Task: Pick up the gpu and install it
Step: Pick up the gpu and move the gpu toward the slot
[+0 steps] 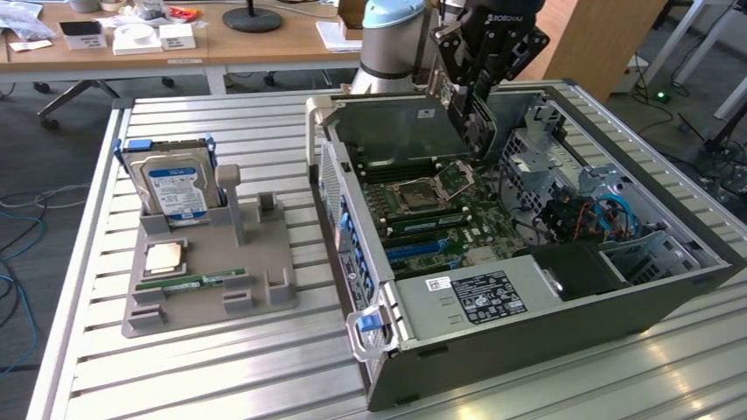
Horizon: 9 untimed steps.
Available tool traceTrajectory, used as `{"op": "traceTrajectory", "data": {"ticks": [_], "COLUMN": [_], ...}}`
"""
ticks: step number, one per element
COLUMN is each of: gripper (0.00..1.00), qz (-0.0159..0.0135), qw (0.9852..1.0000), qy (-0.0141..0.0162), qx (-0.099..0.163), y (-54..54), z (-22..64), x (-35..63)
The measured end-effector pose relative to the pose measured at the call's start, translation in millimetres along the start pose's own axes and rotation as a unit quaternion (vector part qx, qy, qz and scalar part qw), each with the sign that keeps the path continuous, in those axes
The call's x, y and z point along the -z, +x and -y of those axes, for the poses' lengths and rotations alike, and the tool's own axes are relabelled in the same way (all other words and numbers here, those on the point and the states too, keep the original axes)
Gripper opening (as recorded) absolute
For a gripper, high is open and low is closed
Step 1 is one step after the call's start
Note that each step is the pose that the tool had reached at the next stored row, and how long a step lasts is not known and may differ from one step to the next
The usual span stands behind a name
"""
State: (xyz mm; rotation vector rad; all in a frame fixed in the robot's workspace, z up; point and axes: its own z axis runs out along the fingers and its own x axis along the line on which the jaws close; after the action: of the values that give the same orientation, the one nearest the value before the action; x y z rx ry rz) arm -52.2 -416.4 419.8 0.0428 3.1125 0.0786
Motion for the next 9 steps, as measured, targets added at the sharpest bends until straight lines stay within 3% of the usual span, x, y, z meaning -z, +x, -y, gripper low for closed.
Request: {"op": "traceTrajectory", "data": {"ticks": [9], "gripper": [0.26], "qz": [0.0], "qw": [1.0], "qy": [0.0], "qx": [0.0], "y": [-11.2], "z": [-0.3], "x": [-0.4]}}
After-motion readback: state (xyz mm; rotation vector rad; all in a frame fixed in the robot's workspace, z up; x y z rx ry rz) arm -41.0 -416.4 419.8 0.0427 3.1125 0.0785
